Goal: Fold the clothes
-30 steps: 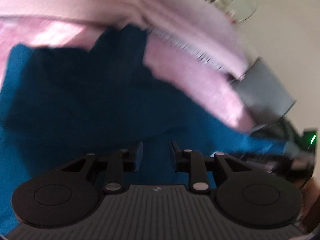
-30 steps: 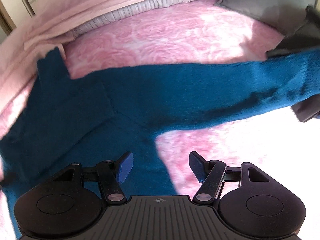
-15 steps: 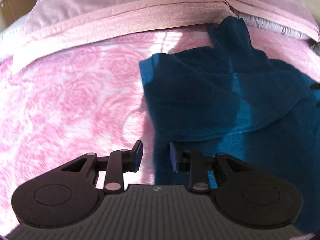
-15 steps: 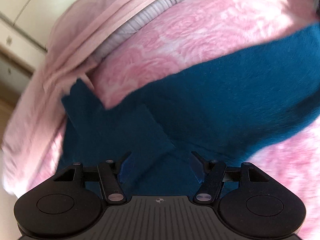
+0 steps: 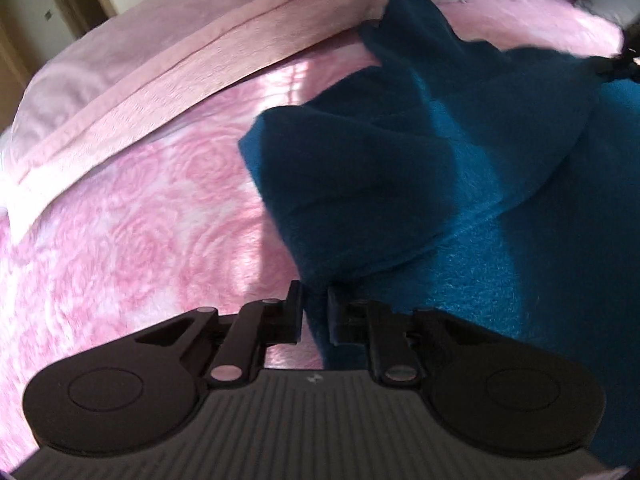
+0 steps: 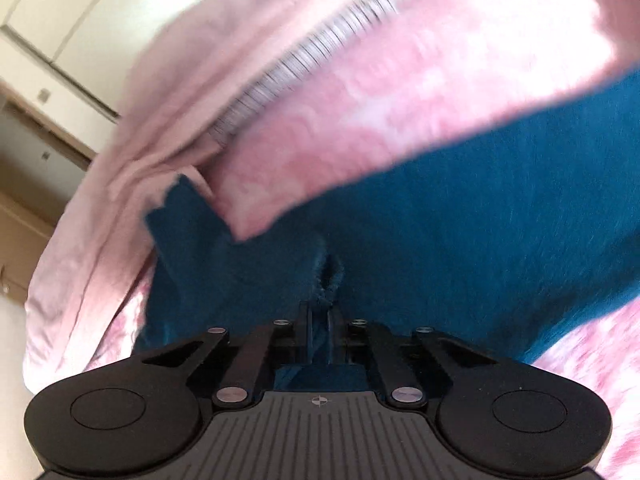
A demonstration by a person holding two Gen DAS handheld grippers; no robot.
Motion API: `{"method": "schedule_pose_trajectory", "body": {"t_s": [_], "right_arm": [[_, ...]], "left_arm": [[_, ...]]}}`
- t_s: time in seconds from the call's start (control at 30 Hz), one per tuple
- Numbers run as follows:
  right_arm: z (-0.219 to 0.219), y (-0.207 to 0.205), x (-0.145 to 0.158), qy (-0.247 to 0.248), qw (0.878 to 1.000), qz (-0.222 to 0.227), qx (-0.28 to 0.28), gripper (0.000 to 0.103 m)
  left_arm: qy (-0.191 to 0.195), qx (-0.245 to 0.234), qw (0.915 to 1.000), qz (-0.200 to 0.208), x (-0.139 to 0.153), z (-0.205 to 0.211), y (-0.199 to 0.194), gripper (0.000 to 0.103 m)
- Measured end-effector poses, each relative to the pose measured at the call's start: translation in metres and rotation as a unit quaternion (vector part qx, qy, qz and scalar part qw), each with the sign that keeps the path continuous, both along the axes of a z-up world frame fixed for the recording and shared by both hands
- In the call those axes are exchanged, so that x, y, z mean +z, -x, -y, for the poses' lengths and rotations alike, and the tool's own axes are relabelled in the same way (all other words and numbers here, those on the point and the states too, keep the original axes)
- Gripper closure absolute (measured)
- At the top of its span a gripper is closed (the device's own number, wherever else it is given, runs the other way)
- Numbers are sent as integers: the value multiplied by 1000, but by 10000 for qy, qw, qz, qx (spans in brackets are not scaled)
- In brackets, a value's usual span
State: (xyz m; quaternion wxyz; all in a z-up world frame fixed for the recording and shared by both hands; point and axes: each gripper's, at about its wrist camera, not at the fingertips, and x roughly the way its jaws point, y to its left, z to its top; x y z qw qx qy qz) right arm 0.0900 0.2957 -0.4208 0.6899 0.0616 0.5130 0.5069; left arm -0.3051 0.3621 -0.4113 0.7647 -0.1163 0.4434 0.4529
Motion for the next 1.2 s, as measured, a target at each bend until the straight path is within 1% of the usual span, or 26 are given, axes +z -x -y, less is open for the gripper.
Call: {"method": "schedule_pose_trajectory", "body": {"t_s": [0.03,0.1,0.23,0.33,0.43,0.47,0.5,0.57,0.6,0.67,0.7,0.8,0.83,0.9,0.93,1.0,1.07,1.13,1.17,1.2], "right_arm": [[3,3,7,-98,9998,152,39,98],[18,8,19,-123,9987,502,12,98],[24,7,-13,709,9959,567,-1,98],[25,11,-7,737,9941,798,39,98],[26,14,-1,749,9918,1033,79,98],[27,16,2,753,9909,1111,93,96],[27,17,4,757,9900,1189,106,90],[28,19,8,765,9879,1345,133,83],[31,18,10,836,9853,1488,88,81],[37,13,5,660,9895,1288,15,81],[36,9,-1,676,9919,1072,45,81],[29,2,-24,969,9935,581,141,81],[28,1,-23,900,9940,607,140,82],[26,-1,-20,735,9948,688,134,101],[24,-1,-16,741,9935,844,159,103],[22,-2,-12,722,9899,1202,189,103],[22,-10,-17,1084,9859,1269,128,103],[33,-24,-18,1108,9894,936,65,102],[45,-33,-14,1005,9918,784,-45,101],[57,-42,-11,893,9939,633,-161,97]], "left_arm": [[20,13,10000,22,0,0,1,93],[58,19,10000,48,-2,0,1,93],[67,-147,9997,-154,-5,1,-7,93],[122,-230,9994,-219,-2,1,-6,93],[371,-254,9988,-199,8,1,-3,93],[426,-251,9987,-78,16,2,-1,93],[457,-222,9986,129,25,3,2,92],[498,-113,9971,568,38,2,5,92],[512,-53,9957,767,43,2,6,92],[532,18,9955,780,36,-3,-4,91],[542,51,9955,774,32,-6,-8,91],[695,212,9953,647,9,-16,-23,92],[734,276,9950,619,3,-19,-27,92],[768,363,9946,591,-3,-22,-33,92],[784,397,9944,578,-3,-22,-34,92],[837,496,9937,564,-3,-24,-35,91],[929,656,9917,592,-1,-27,-35,91],[993,839,9891,699,5,-30,-34,91],[998,924,9875,797,8,-31,-34,91],[1003,1009,9858,896,12,-31,-33,91]]}}
